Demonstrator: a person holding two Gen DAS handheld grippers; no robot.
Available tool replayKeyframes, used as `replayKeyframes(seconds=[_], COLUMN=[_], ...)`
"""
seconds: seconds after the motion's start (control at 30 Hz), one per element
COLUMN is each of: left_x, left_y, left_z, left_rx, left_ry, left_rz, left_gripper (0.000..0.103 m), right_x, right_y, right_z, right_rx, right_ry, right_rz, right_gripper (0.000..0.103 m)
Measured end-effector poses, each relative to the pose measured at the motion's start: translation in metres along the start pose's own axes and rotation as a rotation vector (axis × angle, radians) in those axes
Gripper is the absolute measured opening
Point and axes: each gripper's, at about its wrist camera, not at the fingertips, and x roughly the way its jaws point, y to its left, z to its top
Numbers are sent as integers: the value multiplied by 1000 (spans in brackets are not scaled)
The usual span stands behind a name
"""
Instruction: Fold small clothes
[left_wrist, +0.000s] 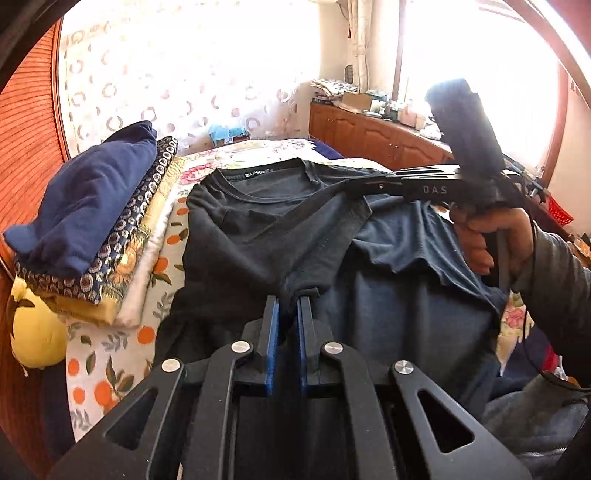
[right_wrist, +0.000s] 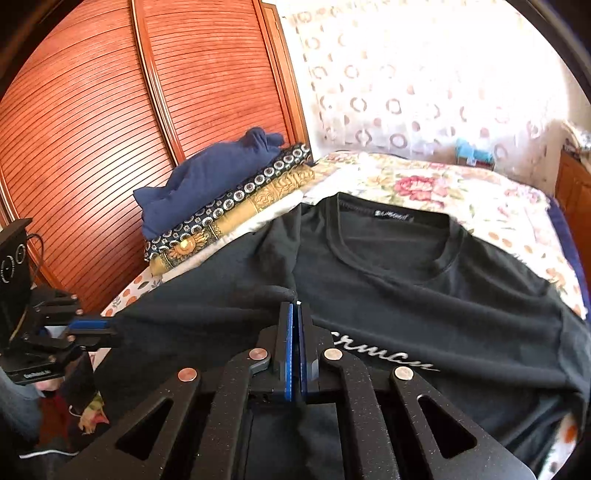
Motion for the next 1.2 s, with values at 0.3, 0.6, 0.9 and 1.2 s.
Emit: replayKeyframes(seconds=[0.3, 0.6, 0.9, 1.2], left_x=[10, 38, 64, 77], left_y=[22, 74, 105, 112], left_z=[-6, -10, -10, -21], left_rx=[-49, -126, -177, -194], left_ry=[15, 60, 99, 125], left_rz=[64, 131, 194, 212], left_gripper=[72, 79, 79, 79], right_x=[12, 57, 146, 203], right_y=[3, -6, -12, -25], right_z=[-24, 11, 41, 70], right_rx=[-68, -29, -38, -2], right_ry=[80, 106, 231, 320], right_rz=[-130, -14, 90, 171], right_gripper=[23, 35, 35, 35])
